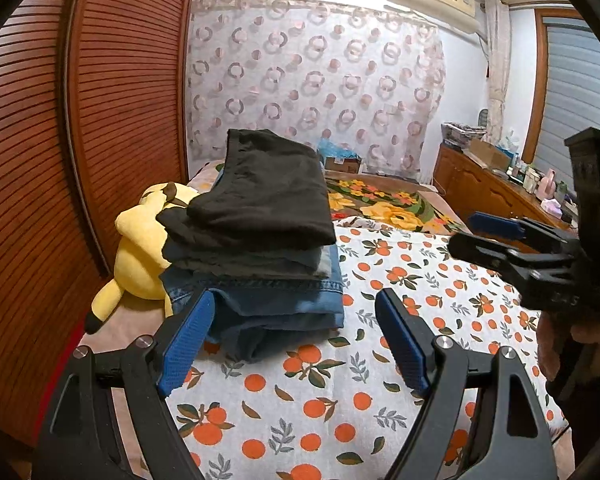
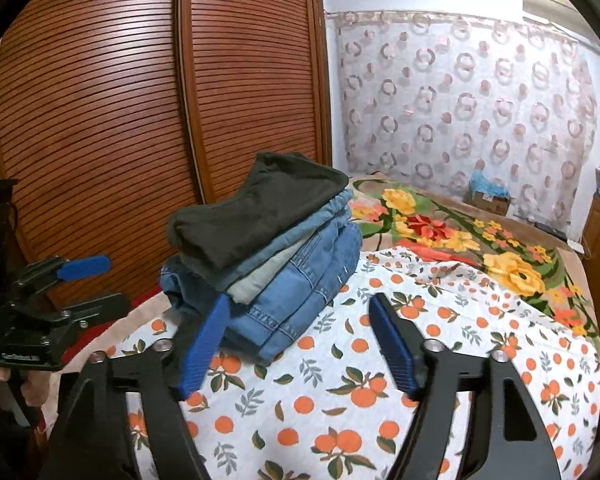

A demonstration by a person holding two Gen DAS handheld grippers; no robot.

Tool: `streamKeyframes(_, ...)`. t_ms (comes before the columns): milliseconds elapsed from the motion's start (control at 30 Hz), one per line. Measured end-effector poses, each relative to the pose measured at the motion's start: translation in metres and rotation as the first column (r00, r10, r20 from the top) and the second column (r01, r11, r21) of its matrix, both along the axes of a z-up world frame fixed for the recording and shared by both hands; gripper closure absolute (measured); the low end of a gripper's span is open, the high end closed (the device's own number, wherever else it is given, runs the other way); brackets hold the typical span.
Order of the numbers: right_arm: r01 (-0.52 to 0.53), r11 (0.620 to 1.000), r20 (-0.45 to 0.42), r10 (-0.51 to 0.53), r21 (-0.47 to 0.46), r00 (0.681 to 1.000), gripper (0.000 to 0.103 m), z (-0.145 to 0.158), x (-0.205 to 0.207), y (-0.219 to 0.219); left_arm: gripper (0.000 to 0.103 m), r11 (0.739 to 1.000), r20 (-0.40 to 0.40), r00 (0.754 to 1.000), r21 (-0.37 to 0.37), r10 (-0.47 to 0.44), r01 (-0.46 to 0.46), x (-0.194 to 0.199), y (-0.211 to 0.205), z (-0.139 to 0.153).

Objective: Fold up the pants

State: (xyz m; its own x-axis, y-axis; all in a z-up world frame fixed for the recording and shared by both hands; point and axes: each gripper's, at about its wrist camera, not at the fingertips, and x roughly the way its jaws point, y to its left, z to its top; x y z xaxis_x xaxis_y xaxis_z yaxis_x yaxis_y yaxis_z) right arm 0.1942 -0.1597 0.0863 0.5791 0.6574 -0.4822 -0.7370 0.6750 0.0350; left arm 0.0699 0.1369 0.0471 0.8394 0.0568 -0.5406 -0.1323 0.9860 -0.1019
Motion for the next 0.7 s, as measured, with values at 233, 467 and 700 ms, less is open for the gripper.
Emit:
streamKeyframes(233, 0.041, 0.999, 0.021, -0.040, -0.009, 0.999, 0.003, -0.001, -0.014, -0.010, 0.020, 0.999, -0.001, 1.000, 0.021, -0.029, 0.029, -0.002, -0.015, 0.000)
streamKeyframes(467, 0.087, 0.996, 0.009, -0.087, 0.003, 0.996, 0.001, -0.010, -0.026, -0.021, 0.020, 0.998, -0.010, 0.999, 0.036, -0.051, 0.052, -0.006, -0.029, -0.003)
streamKeyframes(700, 0.129, 0.992, 0.012, -0.129, 0.000, 0.992, 0.001, -0.012, -0.039, -0.033, 0.020, 0.997, -0.019, 0.997, 0.037, -0.069, 0.069, -0.002, -0.043, -0.008)
